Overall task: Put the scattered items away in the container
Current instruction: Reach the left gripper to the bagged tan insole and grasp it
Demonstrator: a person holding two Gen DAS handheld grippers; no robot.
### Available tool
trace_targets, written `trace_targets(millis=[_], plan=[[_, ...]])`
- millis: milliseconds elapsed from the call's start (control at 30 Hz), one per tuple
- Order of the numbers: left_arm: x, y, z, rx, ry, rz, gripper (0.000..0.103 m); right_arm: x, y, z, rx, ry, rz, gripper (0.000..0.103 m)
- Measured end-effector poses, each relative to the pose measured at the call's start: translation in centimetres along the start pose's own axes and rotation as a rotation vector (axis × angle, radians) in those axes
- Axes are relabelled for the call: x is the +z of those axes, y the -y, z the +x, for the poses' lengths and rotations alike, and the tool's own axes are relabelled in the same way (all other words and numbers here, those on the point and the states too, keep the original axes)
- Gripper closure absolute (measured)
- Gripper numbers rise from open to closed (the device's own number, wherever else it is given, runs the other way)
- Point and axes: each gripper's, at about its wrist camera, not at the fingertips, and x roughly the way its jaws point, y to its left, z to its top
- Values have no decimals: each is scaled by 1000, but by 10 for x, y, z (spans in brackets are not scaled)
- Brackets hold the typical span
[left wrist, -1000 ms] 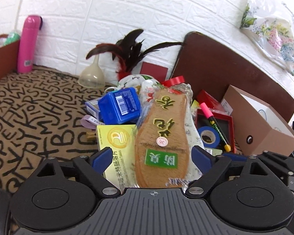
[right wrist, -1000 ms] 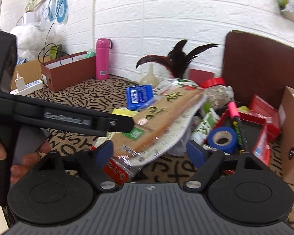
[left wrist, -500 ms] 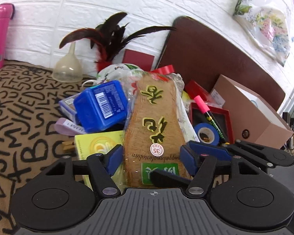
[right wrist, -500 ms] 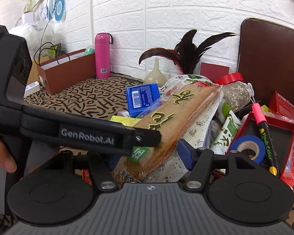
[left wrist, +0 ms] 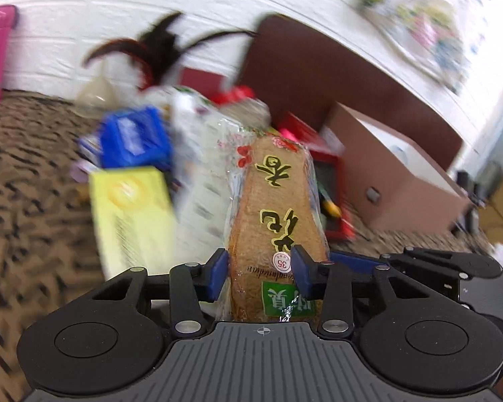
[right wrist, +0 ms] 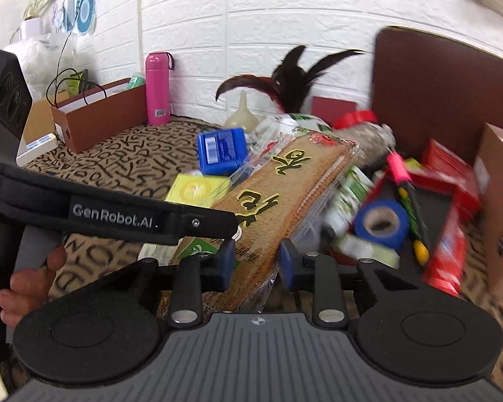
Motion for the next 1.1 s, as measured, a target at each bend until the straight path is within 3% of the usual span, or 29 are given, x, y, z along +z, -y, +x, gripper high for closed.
trace_targets(millis=[233, 300, 367, 500, 633, 800, 833, 900, 967, 1000, 1100], plan=[[-54, 54, 6, -157, -148, 11, 45, -59, 22, -75, -58, -79, 110, 70], [-66, 62, 10, -189, -193, 5, 28, -78, 30, -88, -76, -110, 160, 69], [-72, 66, 15, -152, -210, 1, 21, -94, 39, -96, -94, -127, 218, 69], [-67, 64, 25, -114, -203, -7, 20, -107, 52, -105, -93, -112, 333, 63], [-57, 62, 37, -114, -217, -13, 20, -107, 53, -97, -89, -100, 335, 56], [-55, 71, 47, -129, -231, 54, 21, -106, 59, -84, -56, -87, 382, 50], [-55, 74, 48, -127, -230, 67, 23, -105, 60, -82, -52, -84, 387, 48], [-54, 77, 51, -145, -243, 77, 41, -105, 61, -78, -41, -82, 397, 46], [-53, 78, 52, -139, -257, 76, 46, -104, 61, -75, -32, -89, 387, 47], [-53, 78, 52, -140, -258, 82, 46, -102, 60, -76, -22, -95, 376, 53], [-55, 73, 53, -155, -258, 59, 41, -102, 62, -77, 1, -107, 370, 56]])
